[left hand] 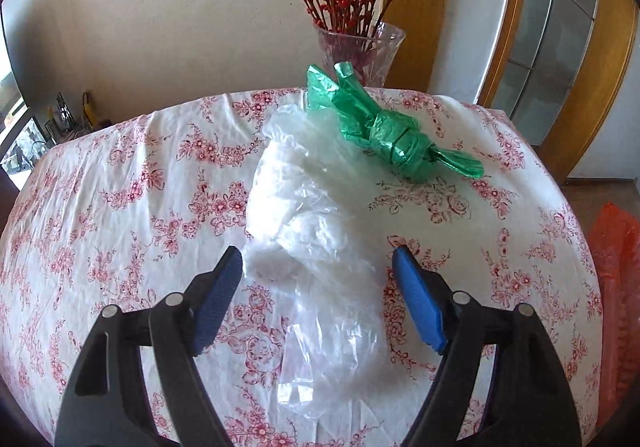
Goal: Collect trash
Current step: 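Grasp the white plastic bag with the left tool while the right tool moves toward the green bag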
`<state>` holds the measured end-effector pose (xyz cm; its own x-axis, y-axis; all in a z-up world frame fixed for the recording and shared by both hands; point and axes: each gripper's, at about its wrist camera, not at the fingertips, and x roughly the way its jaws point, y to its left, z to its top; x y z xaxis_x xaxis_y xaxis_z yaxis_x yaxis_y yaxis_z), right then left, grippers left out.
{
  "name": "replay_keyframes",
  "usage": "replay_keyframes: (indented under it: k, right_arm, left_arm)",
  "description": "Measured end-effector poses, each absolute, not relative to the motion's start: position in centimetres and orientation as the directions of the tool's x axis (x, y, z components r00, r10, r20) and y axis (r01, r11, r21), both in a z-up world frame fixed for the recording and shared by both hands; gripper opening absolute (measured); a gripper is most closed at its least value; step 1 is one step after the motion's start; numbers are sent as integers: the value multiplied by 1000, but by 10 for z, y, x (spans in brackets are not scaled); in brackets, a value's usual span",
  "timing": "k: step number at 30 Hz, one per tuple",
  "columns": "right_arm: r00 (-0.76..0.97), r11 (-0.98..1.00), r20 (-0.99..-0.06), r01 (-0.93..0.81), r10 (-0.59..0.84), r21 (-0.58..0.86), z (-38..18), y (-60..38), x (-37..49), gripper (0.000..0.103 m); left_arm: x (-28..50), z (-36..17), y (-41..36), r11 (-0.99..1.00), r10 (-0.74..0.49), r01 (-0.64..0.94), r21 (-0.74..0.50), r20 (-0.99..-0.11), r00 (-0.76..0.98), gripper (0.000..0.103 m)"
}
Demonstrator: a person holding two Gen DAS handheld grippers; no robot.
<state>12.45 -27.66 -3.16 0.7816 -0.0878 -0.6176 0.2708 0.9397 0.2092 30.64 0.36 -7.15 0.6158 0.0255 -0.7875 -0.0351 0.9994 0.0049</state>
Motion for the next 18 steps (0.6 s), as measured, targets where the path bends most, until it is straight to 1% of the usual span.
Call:
replay_keyframes:
  k: [1, 2, 3, 5, 7, 8, 11, 18]
  right_arm:
    - [781, 942, -619, 266, -84, 207, -32, -275, 126, 82]
    - [781, 943, -620, 260, -80, 206, -32, -273, 127, 82]
    - [781, 946, -620, 254, -76, 204, -31, -270, 128, 82]
    - [781, 950, -621, 241, -68, 199, -31, -266, 131, 82]
    - [782, 954, -621, 223, -54, 198, -29, -260, 133, 82]
    - [783, 957, -621, 213, -46, 198, -29, -257, 135, 82]
    - [785, 966, -619, 171, -15, 193, -26, -243, 142, 82]
    - [784, 987, -614, 10, 91, 159, -15, -189, 176, 82]
  left_arm:
    - [309, -73, 4, 999, 36, -45, 11, -789, 613, 63]
    - [310, -73, 4, 999, 43, -48, 17, -786, 617, 55]
    - [310, -72, 4, 999, 43, -51, 15, -784, 620, 50]
    - [311, -69, 11, 999, 31, -53, -2, -782, 622, 27]
    - [308, -66, 19, 998, 12, -59, -31, -782, 624, 18]
    - [308, -65, 25, 997, 9, -64, -40, -778, 628, 15]
    - [300, -62, 42, 996, 14, -74, -43, -770, 638, 13]
    - [277, -57, 98, 991, 18, -112, -72, -758, 652, 12]
